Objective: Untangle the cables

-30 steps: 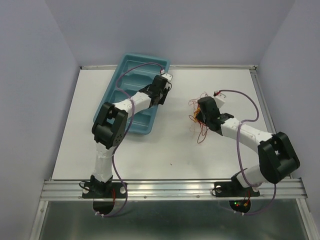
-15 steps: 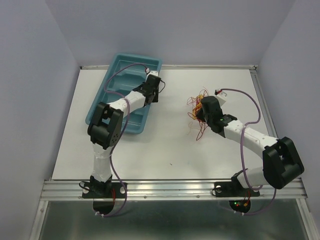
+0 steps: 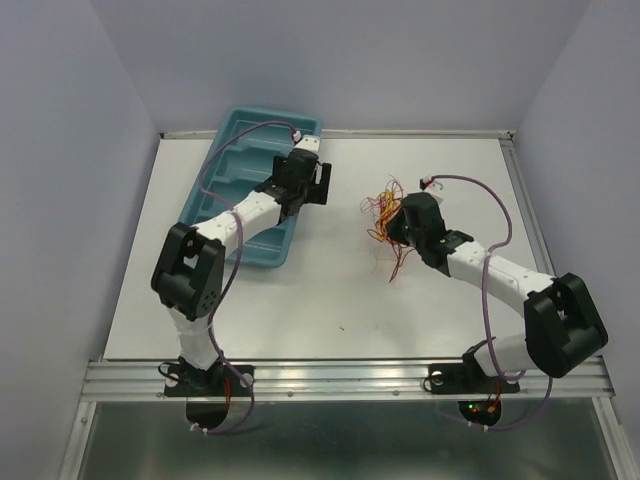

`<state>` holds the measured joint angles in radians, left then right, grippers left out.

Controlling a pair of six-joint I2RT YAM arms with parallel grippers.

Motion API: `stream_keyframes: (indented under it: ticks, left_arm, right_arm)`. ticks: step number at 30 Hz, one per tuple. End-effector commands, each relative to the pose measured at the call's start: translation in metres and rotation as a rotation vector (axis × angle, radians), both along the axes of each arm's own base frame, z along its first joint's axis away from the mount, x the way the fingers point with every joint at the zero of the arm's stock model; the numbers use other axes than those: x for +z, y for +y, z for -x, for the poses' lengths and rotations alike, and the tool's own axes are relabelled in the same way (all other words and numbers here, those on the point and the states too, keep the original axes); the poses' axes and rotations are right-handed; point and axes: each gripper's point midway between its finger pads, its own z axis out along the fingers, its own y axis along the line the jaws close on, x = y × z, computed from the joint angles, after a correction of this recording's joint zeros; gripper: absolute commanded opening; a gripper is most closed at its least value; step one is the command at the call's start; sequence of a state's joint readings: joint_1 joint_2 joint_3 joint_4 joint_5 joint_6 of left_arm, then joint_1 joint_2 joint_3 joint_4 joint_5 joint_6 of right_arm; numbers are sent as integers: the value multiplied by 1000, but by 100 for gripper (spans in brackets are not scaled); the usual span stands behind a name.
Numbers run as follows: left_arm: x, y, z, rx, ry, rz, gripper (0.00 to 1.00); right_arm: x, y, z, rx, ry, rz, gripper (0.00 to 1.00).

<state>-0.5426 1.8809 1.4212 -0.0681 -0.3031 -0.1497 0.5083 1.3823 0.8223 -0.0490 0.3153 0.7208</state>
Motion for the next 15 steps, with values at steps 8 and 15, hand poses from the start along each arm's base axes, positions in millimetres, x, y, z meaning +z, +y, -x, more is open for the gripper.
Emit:
stream_keyframes:
  ticks: [8,15]
  left_arm:
    - [96,-52,80,-484,-349,92,99]
    - [50,-101,103,-688,-237,48,98]
  right_arm:
    - [32,39,9,273,-149,-78,65]
    - [20,35,8,259,-116,-41,70]
